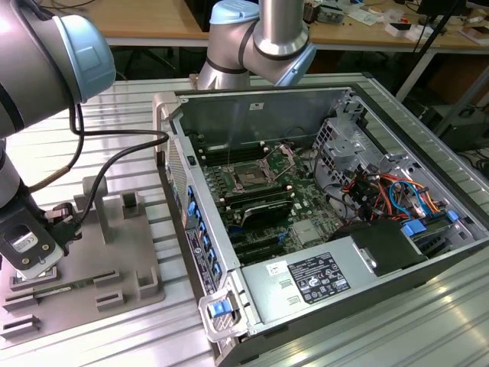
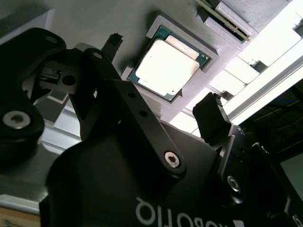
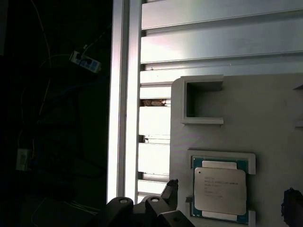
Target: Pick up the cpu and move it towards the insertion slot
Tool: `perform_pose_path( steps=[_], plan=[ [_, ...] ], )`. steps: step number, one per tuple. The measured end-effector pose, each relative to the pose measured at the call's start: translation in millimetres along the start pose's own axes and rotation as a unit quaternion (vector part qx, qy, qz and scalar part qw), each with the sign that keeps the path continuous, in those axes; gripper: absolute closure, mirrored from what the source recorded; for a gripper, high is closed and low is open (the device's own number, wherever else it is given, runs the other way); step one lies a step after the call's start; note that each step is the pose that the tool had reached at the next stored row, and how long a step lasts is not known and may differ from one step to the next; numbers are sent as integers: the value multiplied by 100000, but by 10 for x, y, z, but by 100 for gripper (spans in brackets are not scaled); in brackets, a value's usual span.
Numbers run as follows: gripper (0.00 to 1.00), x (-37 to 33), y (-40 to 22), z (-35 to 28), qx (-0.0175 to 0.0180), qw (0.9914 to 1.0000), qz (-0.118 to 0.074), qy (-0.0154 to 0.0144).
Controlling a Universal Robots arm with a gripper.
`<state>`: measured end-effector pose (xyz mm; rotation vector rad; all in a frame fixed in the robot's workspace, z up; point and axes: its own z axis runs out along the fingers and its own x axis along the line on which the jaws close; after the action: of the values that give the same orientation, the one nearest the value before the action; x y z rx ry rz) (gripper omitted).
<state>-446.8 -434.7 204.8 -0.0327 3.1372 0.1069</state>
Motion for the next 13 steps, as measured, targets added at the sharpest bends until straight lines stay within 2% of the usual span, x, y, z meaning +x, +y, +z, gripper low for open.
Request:
perform_pose_path(
  steps=[9, 11, 13],
  plan=[
    [11, 0, 0, 4, 0, 100000, 0, 0],
    [11, 1, -2, 14, -4, 100000, -10, -6],
    [11, 3, -12, 61, 1, 100000, -59, 9]
  ],
)
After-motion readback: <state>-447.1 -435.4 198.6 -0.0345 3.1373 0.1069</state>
